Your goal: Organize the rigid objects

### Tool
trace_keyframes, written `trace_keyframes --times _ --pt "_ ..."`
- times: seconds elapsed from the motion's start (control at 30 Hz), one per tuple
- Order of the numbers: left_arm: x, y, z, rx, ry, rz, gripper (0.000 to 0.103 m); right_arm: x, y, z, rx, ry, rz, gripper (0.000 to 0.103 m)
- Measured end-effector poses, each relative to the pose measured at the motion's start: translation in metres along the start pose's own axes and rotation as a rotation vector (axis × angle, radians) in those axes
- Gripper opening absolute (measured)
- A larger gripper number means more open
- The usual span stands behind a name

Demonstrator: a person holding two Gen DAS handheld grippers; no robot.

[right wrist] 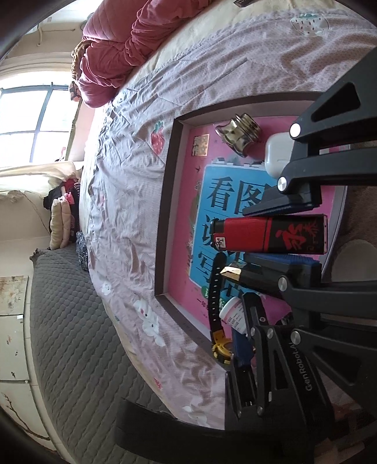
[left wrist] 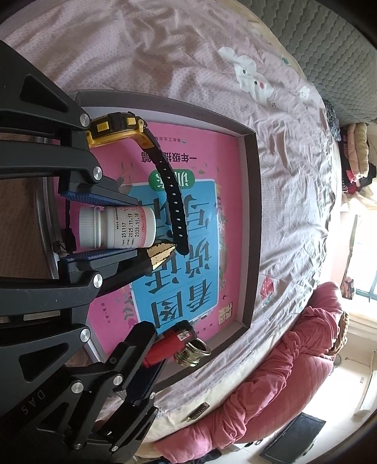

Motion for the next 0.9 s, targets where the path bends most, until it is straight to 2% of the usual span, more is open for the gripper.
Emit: trace_keyframes --times 0.9 --pt "0.009 0.01 0.002 -0.013 0.039 -0.044 0.027 0.012 0.019 -0.004 0.013 -0.044 -0.097 0.023"
Point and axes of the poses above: each gripper's, at about its wrist camera, not at the fingertips, and y roughly the way its jaws point, z to its right, x to its underside, the point moved 10 cm from there along y, roughly the way its jaws point, and after that the axes turned 9 degrees about y, right-handed, at the moved point
